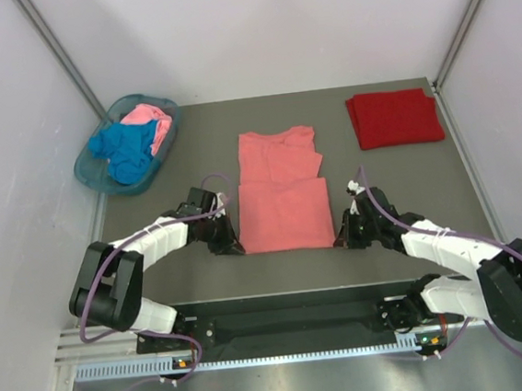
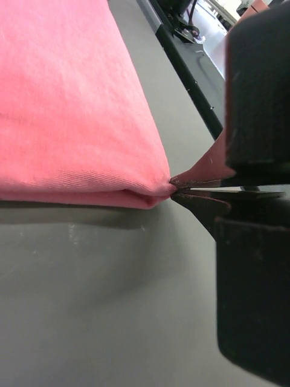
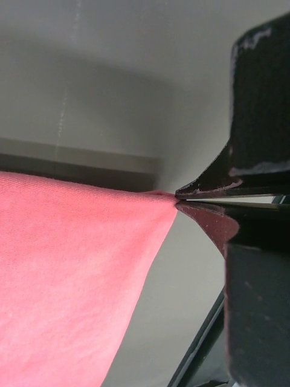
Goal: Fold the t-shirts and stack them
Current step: Fold the tshirt
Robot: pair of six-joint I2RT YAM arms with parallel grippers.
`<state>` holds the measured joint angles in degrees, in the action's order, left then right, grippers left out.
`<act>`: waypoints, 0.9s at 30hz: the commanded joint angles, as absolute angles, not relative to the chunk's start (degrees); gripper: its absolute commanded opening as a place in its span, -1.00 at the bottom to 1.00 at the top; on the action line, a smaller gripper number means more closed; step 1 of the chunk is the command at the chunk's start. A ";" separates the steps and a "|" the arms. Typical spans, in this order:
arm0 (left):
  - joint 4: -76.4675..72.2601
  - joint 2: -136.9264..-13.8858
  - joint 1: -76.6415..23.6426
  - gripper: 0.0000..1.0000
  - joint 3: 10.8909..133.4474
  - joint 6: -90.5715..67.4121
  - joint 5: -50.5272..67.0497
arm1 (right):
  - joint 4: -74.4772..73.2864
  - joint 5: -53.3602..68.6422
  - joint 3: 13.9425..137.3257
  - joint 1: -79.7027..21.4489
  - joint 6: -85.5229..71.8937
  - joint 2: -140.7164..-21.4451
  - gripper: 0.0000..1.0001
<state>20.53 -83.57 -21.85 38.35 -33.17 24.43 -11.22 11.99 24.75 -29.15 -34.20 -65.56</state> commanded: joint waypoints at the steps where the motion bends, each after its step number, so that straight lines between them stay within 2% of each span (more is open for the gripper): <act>1: 20.91 -79.81 -22.15 -1.00 40.25 -34.01 23.03 | -13.88 11.16 26.44 -29.62 -32.61 -63.29 -1.00; 15: 31.38 -77.87 -21.71 -1.00 57.46 -31.03 16.79 | -20.13 9.14 39.01 -28.30 -31.38 -61.87 -1.00; 27: 33.49 -88.85 -18.99 -1.00 76.70 -27.69 14.42 | -21.45 10.28 54.47 -21.98 -26.02 -72.50 -1.00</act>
